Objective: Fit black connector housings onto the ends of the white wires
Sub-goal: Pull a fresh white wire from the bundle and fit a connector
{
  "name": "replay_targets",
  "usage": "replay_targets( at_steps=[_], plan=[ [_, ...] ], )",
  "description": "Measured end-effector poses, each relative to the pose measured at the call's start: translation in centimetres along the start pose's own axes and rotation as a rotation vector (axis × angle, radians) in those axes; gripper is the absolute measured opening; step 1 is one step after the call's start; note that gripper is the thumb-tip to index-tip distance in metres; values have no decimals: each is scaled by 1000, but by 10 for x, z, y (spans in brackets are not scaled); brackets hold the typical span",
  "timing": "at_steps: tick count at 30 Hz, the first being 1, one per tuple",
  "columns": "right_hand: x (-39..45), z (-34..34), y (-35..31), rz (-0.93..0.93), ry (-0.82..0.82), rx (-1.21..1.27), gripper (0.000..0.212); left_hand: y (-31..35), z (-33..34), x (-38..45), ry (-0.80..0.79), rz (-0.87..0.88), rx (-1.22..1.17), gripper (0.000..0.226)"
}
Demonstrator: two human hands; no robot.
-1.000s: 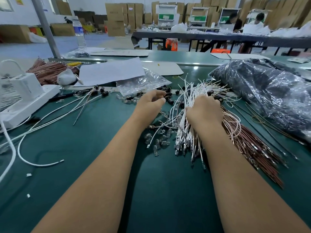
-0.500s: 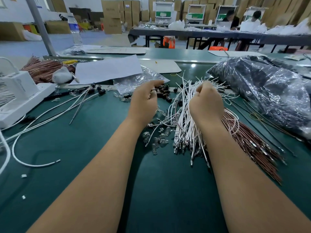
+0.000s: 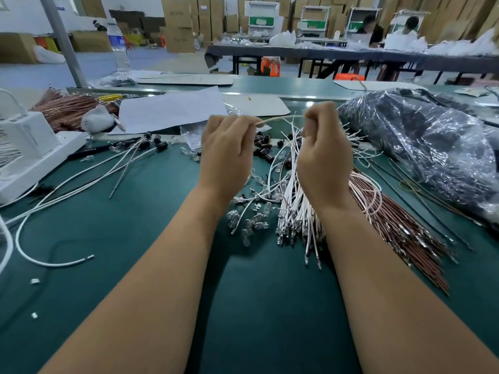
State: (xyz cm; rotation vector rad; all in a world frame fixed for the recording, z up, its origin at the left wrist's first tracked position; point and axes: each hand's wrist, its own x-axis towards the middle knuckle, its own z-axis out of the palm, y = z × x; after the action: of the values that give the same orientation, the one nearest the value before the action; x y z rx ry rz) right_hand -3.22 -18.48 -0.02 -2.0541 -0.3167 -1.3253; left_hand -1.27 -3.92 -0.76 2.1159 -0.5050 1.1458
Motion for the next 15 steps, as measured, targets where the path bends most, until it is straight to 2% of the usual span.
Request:
replay_targets(
  at_steps=[4, 6, 8, 10, 11, 15],
  plan=[
    [11, -6, 14, 343, 327, -4, 20, -15, -6, -1, 52, -135, 55, 24],
    [13, -13, 20, 480, 343, -81, 17, -22, -9, -1, 40, -158, 20, 23],
    [11, -15, 24, 492, 200, -323, 29, -24, -10, -2, -3, -131, -41, 22],
    [8, -12, 20, 374, 21, -461, 49, -22, -9, -3, -74, -79, -64, 20],
    [7, -9, 16, 274, -69, -460, 52, -21, -8, -4, -109, -51, -62, 20],
    [-6, 8, 2, -67, -470, -433, 28, -11, -5, -3, -189, 30, -73, 18]
  ],
)
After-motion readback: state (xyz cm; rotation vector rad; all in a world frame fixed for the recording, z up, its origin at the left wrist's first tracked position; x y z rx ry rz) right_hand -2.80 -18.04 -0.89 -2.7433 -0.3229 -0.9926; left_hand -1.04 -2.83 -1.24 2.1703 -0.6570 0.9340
